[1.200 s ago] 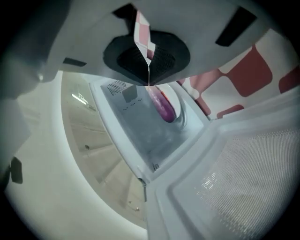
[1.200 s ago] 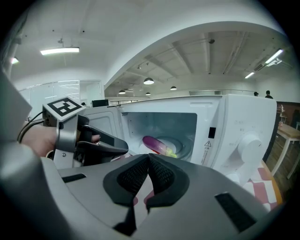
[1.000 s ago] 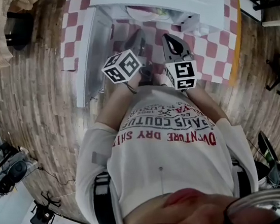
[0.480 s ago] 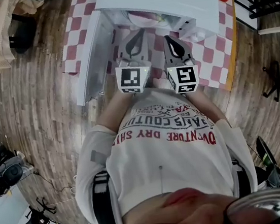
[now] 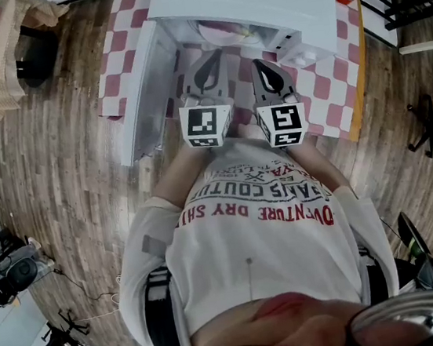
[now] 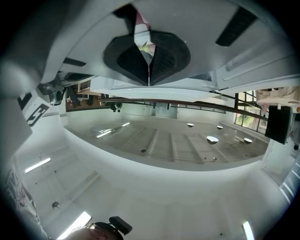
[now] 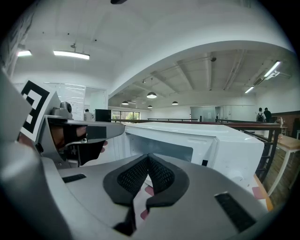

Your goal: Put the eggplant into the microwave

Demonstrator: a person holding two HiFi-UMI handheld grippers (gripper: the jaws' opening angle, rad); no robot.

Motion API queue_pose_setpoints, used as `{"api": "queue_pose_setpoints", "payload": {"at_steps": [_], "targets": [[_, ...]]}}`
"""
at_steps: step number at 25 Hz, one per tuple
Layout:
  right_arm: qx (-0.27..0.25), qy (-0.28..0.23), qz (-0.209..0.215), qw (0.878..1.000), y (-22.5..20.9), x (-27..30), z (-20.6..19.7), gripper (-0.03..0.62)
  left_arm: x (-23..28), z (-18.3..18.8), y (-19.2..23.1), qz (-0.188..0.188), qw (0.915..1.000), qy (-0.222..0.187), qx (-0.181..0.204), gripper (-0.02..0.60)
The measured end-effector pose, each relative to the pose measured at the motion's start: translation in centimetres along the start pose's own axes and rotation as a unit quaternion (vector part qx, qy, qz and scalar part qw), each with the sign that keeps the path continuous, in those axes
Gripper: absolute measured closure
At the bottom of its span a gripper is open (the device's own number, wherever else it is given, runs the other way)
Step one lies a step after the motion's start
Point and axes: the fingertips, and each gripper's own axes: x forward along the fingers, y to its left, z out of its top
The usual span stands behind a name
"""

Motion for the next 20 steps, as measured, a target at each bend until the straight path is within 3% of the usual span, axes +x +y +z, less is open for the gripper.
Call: {"api": "queue_pose_setpoints", "payload": {"at_steps": [20], "targets": [[0.018, 0.006, -0.008, 1.000, -0.5, -0.2, 0.0, 0.572, 0.2, -1.7, 0.5, 0.001, 0.9984, 0.024, -0.050, 0.554]]}}
